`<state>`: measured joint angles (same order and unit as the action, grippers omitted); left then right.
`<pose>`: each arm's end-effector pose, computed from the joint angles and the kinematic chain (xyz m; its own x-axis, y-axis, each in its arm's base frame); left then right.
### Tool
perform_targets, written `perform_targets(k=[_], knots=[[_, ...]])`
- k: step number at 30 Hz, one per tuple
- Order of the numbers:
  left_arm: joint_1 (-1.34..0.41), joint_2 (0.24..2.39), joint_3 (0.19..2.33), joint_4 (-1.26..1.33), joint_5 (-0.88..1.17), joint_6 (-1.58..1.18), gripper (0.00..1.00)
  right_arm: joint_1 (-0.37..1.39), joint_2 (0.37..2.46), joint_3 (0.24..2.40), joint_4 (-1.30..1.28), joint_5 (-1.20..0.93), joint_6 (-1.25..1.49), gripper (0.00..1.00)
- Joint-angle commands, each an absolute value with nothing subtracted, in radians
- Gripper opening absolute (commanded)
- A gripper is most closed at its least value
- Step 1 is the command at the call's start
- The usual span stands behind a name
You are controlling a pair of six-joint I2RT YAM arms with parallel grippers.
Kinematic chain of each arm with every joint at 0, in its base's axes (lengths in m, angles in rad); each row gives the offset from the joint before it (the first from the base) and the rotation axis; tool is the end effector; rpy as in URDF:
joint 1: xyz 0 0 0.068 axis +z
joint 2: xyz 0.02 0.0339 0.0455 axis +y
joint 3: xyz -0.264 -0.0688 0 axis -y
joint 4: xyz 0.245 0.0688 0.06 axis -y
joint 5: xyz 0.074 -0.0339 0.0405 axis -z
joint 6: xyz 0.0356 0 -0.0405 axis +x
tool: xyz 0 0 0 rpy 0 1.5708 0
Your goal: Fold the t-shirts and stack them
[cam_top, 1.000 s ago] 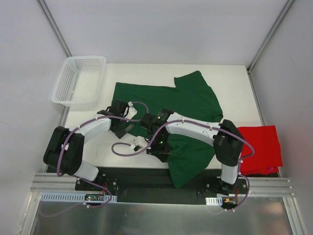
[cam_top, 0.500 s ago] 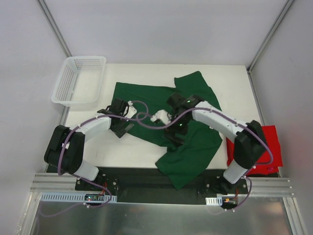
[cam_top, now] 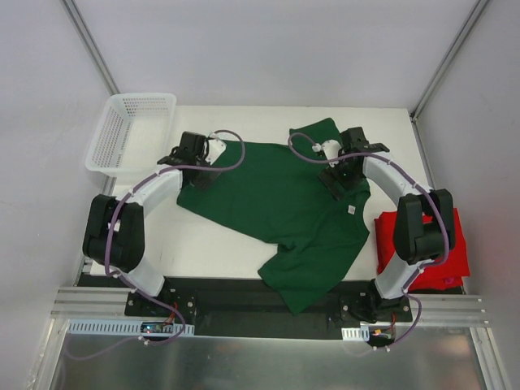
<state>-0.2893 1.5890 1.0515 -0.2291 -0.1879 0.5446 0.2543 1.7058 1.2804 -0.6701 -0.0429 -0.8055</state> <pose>0.3321 -0.0919 0.2280 -0.4903 0.6770 -0.5489 0.4739 0.7357 0.4840 0.3418 0.0904 0.2312 -0.4012 -0.8487 -0.3445 -0.8079 0.5051 -0.3036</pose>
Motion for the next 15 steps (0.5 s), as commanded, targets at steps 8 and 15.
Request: perform_targets(k=[8, 15], knots=[[-0.284, 1.844, 1.334, -0.066, -0.161, 0.604, 0.99, 0.195, 1.764, 1.309, -0.529, 0.207, -0.756, 0.96], [-0.285, 2.009, 1.430, -0.008, -0.155, 0.644, 0.99, 0.193, 1.750, 1.244, -0.543, 0.282, -0.764, 0.96]])
